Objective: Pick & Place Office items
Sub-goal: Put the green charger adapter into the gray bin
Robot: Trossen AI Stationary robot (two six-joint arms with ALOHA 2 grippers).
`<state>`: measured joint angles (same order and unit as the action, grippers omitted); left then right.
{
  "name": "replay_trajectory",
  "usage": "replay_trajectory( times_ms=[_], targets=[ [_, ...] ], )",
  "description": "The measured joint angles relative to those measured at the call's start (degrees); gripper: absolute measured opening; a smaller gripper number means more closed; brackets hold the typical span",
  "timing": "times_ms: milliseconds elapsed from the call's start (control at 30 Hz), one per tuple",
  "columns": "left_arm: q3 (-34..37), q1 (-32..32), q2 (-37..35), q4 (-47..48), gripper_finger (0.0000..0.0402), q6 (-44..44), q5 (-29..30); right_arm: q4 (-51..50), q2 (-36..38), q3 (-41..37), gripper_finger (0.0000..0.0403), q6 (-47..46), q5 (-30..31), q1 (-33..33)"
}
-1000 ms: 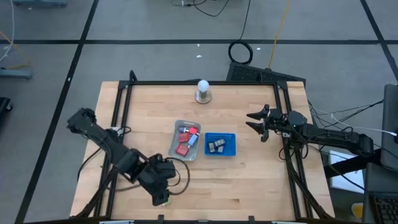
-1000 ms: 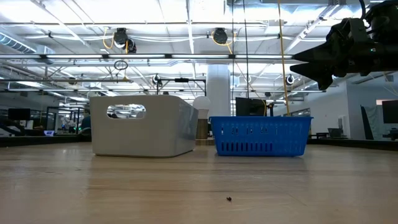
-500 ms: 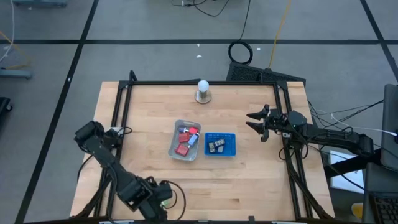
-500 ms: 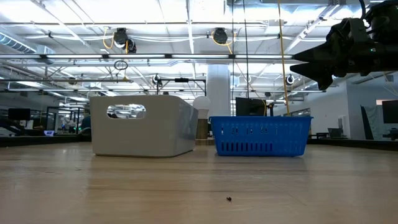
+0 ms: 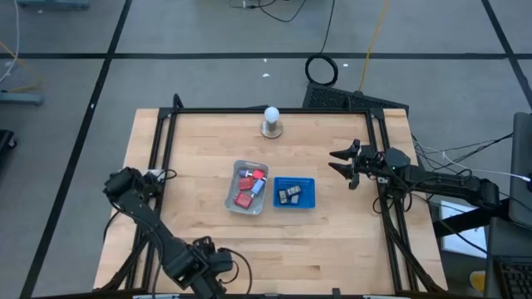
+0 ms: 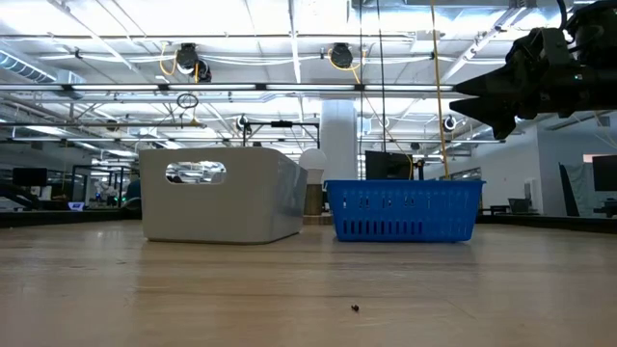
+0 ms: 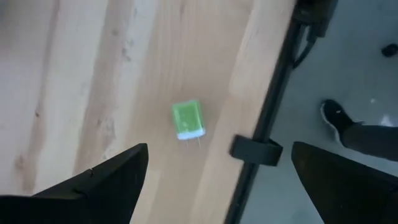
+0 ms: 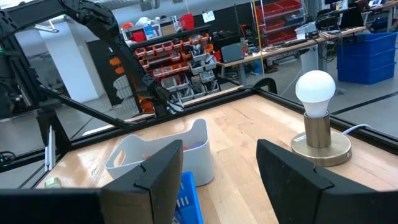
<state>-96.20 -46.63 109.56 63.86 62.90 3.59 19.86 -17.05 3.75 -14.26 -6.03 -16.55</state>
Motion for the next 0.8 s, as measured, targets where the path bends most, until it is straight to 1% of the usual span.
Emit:
replay_trajectory(
  times_ms=[133,233,400,500,800],
  targets=[
    [0.5,0.0,0.0,3.0,0.0397,0.1,3.9,0.0,0.0,0.0,0.0196,0.0,0.0,0.0],
    [2.8,0.6,0.0,2.6,0.0397,0.9,5.5,0.0,0.0,0.0,0.0196,0.0,0.0,0.0],
    [6.0,1.0,0.0,-1.8,0.0397,1.0,5.3,0.0,0.0,0.0,0.0196,0.0,0.0,0.0],
    [7.8,1.1,0.0,-4.1,0.0397,0.9,4.2,0.0,0.0,0.0,0.0196,0.0,0.0,0.0],
    [12.3,1.5,0.0,-8.7,0.0397,2.1,3.0,0.0,0.0,0.0,0.0196,0.0,0.0,0.0]
  ],
)
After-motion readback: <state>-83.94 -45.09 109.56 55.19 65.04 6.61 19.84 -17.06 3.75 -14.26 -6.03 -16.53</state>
